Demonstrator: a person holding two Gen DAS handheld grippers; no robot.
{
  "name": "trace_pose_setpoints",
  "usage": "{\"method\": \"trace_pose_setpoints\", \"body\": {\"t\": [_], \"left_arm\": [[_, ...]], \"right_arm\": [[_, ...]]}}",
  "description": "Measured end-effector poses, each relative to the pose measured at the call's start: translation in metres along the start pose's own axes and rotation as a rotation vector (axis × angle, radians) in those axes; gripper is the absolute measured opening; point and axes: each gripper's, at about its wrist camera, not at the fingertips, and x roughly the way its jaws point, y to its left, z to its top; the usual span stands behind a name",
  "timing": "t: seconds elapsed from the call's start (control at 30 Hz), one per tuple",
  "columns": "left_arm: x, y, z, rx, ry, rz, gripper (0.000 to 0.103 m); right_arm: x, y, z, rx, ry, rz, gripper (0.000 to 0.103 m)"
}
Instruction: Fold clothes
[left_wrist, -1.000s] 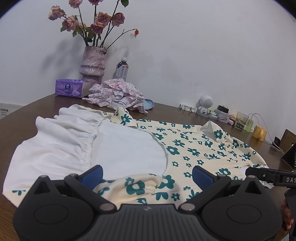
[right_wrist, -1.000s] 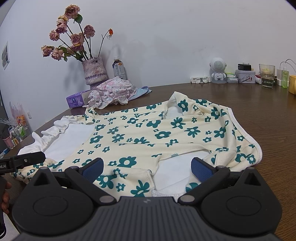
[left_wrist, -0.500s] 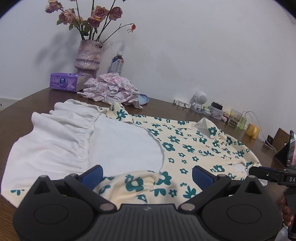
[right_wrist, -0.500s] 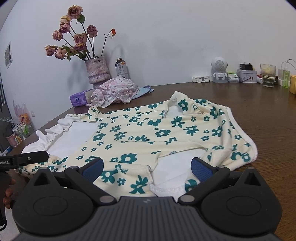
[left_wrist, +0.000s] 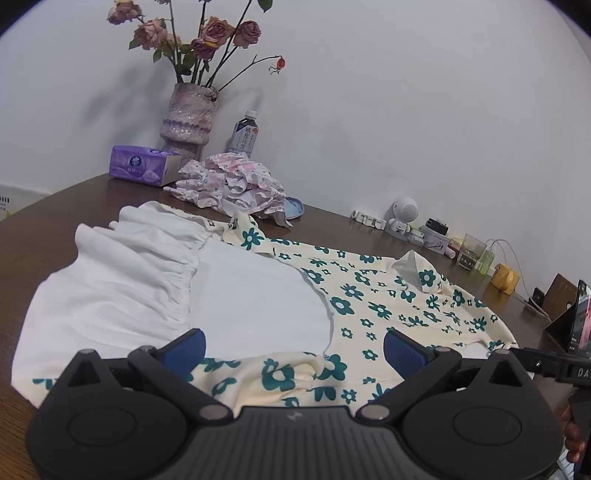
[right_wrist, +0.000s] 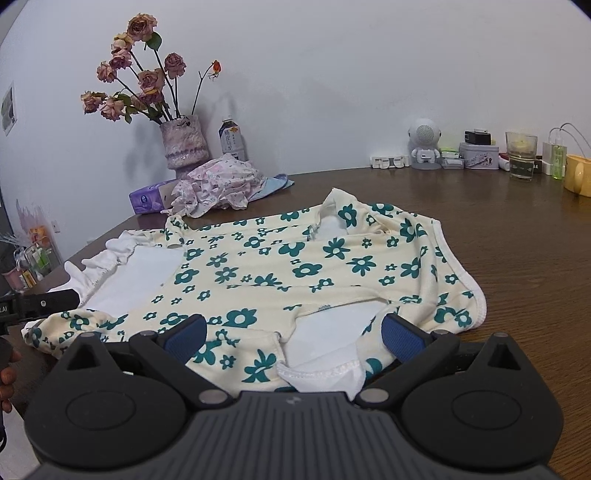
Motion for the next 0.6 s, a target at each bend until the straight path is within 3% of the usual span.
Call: {"method": "trace_pose_setpoints", "body": {"t": [0.6], "left_arm": [[-0.008, -0.011, 0.004, 0.08, 0.012, 0.013, 0.103]], "right_arm": [[-0.009, -0.002, -0.005, -0.012, 0.04, -0.051, 0.102]]}}
